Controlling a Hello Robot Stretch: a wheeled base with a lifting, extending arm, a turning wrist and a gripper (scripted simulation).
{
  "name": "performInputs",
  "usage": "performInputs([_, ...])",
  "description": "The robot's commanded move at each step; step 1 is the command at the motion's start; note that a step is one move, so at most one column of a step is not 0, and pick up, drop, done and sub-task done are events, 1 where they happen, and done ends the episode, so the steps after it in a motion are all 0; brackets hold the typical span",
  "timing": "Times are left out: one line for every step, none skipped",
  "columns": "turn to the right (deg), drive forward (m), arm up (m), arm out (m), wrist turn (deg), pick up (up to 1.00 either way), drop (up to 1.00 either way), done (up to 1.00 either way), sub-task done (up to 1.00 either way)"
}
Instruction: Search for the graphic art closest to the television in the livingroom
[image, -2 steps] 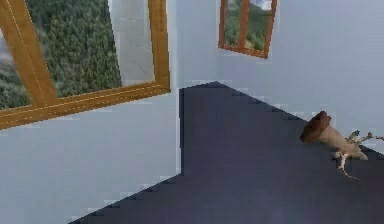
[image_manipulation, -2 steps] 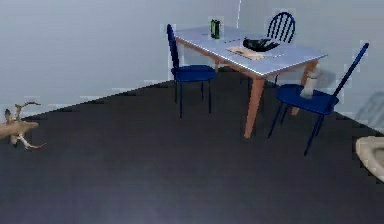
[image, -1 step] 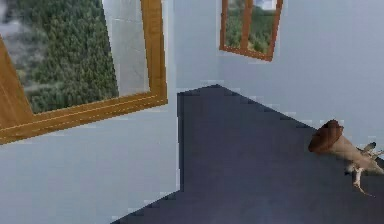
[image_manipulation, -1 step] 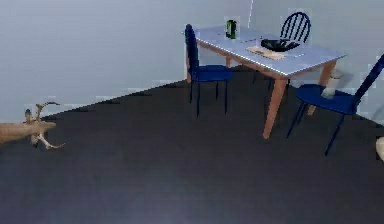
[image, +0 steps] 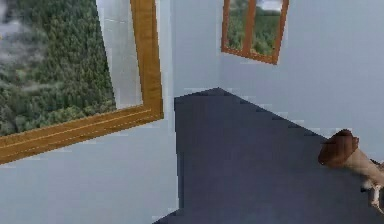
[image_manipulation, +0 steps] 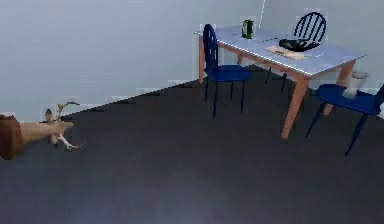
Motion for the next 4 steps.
performInputs([30.0,0.00,0.00,0.00,0.0,0.00,0.00,0.00,0.00])
performInputs([0.0,0.70,0.00,0.00,0.0,0.00,0.00,0.00,0.00])
performInputs([-24.0,0.00,0.00,0.00,0.0,0.00,0.00,0.00,0.00])
performInputs([0.0,0.65,0.00,0.00,0.0,0.00,0.00,0.00,0.00])
